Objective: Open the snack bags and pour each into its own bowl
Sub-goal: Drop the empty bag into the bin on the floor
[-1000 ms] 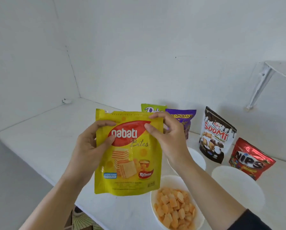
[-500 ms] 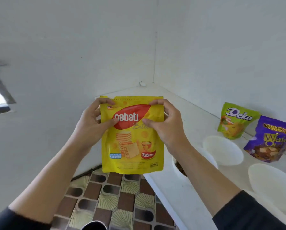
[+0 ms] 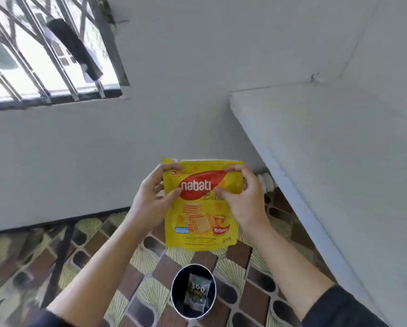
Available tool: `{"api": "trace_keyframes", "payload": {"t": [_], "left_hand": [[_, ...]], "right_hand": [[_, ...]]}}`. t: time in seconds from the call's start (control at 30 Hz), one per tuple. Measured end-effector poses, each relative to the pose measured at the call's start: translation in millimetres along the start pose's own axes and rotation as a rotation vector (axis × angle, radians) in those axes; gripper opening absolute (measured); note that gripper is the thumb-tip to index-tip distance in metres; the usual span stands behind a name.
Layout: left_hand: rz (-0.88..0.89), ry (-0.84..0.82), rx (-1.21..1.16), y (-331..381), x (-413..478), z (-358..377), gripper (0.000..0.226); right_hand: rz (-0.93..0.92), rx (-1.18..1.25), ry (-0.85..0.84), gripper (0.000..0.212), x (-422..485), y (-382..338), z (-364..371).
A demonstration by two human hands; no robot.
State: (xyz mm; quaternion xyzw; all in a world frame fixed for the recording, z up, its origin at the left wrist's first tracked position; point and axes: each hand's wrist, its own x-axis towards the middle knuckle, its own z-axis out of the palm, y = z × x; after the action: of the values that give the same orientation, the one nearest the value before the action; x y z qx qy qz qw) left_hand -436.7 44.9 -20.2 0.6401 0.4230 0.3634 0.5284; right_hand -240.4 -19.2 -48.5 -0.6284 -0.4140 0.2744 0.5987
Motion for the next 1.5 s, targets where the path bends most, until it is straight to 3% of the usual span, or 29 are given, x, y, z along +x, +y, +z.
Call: {"api": "trace_keyframes", "payload": {"t": [0.33,0.5,0.63,0.77,0.9,1.07,1.33,1.5], "left_hand": [[-0.019,0.075,0.379,-285,1,-1,0.047],[-0.068,0.084,0.369,-418,-20,17,0.043],[-0.184,0.0,0.388,-500,-43,26,0.043],[-0.389,-0.174,0.514,-535,-61,32,0.04],[-0.498,-0.271,0.544,-503,-54,31,0.024],[-0.403,-0.159,0.444,-395,-23,20,0.015],[-0.058,-0.264,0.601,-152,51,-1,0.018],[0.156,-0.369,0.593,-8,85,28,0.017]], "right_hand": [[0.091,-0.146,-0.055,0.038,-25,250,93],[0.141,-0.223,-0.107,0.036,-63,380,118],[0.259,-0.274,-0.231,0.033,-94,453,120],[0.523,-0.305,-0.434,0.034,-112,481,110],[0.63,-0.337,-0.477,0.034,-108,464,98],[0.459,-0.301,-0.472,0.029,-69,373,93],[0.102,-0.405,-0.331,0.031,11,123,44],[0.052,-0.437,-0.187,0.032,39,-5,-24]]}}
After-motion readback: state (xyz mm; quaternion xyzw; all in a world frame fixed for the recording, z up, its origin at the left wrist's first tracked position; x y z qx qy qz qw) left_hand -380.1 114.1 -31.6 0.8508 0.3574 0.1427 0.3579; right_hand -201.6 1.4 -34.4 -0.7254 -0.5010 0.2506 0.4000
